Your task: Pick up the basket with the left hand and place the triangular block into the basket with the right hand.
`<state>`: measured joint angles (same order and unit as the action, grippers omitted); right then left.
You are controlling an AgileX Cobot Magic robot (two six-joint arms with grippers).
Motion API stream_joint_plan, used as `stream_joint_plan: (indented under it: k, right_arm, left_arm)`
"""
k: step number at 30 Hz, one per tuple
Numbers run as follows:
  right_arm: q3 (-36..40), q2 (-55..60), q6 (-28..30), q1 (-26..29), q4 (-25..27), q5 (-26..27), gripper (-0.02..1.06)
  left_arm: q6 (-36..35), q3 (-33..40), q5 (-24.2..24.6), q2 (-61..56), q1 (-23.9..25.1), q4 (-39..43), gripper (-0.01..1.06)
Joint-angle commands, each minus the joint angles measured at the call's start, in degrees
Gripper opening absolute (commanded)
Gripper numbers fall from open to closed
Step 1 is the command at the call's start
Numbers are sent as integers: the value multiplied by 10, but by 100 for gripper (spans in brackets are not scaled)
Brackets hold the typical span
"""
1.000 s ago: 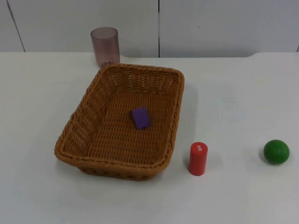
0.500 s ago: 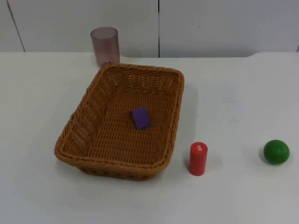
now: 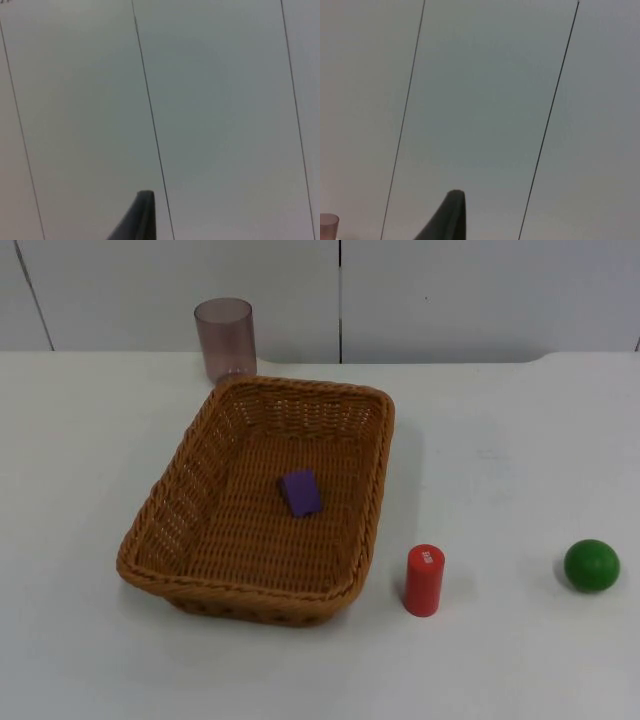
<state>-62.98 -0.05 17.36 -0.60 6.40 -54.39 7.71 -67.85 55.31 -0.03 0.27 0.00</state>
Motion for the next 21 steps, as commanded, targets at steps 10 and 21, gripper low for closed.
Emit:
stream_joint_plan:
  k: [10,21]
  right_arm:
    - [-3,0,1,-13,1,-5,105]
    - [7,0,-7,-20,3,-20,105]
  left_arm:
    - [0,2,46,0,-3,-11,105]
    - [-5,8,49,0,-3,-15,105]
